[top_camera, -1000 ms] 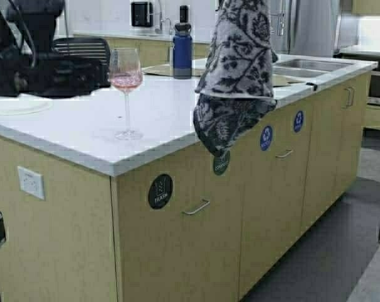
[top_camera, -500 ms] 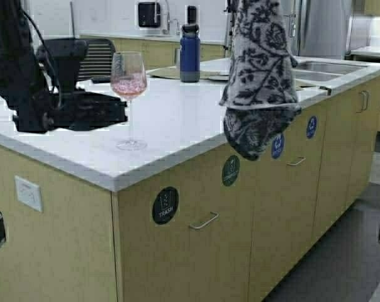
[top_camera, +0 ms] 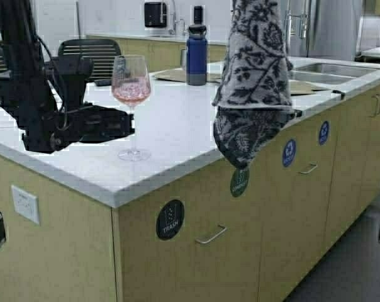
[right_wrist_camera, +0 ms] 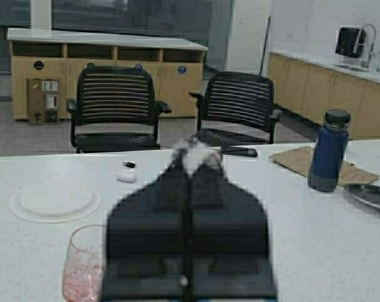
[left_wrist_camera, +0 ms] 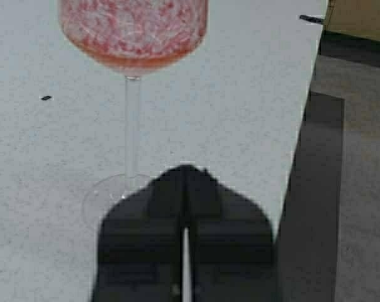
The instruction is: Get the cloth and wipe up the spill under the wine glass
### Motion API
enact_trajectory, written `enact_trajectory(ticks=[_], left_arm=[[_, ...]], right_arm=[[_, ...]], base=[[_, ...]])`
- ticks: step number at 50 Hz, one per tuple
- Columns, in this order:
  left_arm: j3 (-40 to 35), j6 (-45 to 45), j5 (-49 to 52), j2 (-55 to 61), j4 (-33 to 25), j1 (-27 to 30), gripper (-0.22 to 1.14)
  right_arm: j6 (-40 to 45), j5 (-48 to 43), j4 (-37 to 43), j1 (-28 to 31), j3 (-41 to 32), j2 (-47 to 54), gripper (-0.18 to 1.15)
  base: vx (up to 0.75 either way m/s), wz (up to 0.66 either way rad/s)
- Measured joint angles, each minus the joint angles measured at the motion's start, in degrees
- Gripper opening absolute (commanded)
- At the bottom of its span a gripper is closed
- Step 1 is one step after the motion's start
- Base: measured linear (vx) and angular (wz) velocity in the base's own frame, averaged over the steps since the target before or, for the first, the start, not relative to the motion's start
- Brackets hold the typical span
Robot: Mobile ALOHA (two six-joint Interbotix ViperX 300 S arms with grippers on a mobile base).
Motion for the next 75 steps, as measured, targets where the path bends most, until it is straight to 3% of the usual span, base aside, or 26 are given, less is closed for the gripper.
enact_trajectory(ticks=[18,26,47,75], left_arm=[[-2.64,0.53,-1.23,4.22,1.49,-0.70,0.97],[-4.66,0.53,-1.58,6.68,5.89,-1.05,0.98],[-10.72,2.02,-1.58,10.90,6.15,-0.97,0.98],[-24.70,1.58,3.16,16.52,6.42,-1.49,0.98]], right_arm=[[0.00,0.00,0.00,0.00,0.09,0.26,0.06],[0.00,0.00,-0.09,-0.09,0.09,1.05,0.06],[0.00,0.00,0.00,0.00,0.18,1.76,0.06],[0.00,0.00,-0.09,0.00,0.18,2.46,0.06]], base=[[0.11,0.06],[0.08,0.04],[0.04,0.03],[0.01,0.01]])
